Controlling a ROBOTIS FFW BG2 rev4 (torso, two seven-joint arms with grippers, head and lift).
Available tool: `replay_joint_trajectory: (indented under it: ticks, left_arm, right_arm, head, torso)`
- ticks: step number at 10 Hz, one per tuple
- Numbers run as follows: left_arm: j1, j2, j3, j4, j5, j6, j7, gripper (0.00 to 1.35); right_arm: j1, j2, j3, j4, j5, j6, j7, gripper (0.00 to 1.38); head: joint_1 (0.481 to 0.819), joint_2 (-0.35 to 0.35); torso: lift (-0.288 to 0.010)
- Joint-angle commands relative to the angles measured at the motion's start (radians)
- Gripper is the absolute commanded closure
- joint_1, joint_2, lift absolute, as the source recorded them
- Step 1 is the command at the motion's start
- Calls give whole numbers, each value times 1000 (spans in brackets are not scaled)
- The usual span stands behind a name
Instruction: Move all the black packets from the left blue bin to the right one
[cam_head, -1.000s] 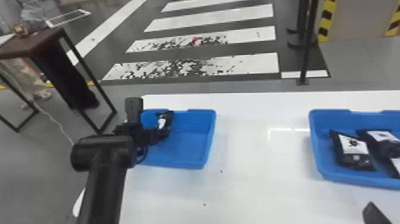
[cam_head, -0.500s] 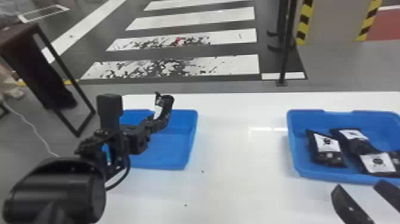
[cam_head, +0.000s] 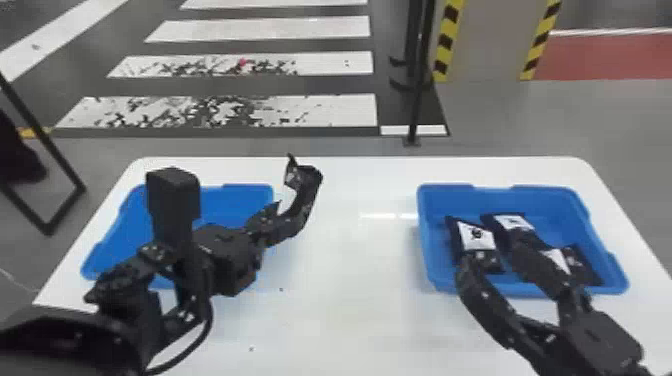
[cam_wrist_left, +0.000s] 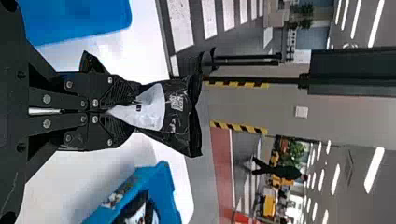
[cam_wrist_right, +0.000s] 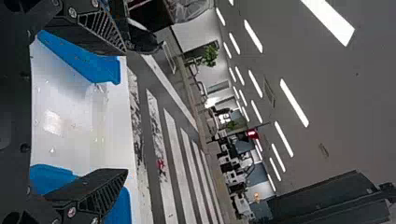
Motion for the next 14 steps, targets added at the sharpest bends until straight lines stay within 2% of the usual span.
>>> replay_joint_trajectory:
  ticks: [1, 4, 12, 13, 14]
  left_arm:
    - [-11, 8, -89, -2, 20, -17, -2, 1165]
    - [-46, 27, -201, -2, 46, -34, -5, 1165]
    - [-73, 44, -322, 17, 144, -27, -6, 1165]
    - [-75, 45, -334, 20, 154, -27, -6, 1165]
    - [-75, 45, -338, 25, 160, -25, -6, 1165]
  right_arm:
    - [-39, -7, 25, 18, -22, 0, 1, 139]
    - [-105, -20, 79, 45, -70, 0, 4, 139]
    - [-235, -38, 127, 156, -144, 0, 0, 145]
    - [-247, -38, 131, 175, -156, 0, -5, 205]
    - [-255, -38, 131, 185, -164, 0, -8, 525]
  head:
    - [695, 26]
    - [695, -55]
    - [695, -136]
    - [695, -142]
    - [695, -148]
  torso:
    - [-140]
    - [-140]
    - [-140]
    - [-140]
    - [-140]
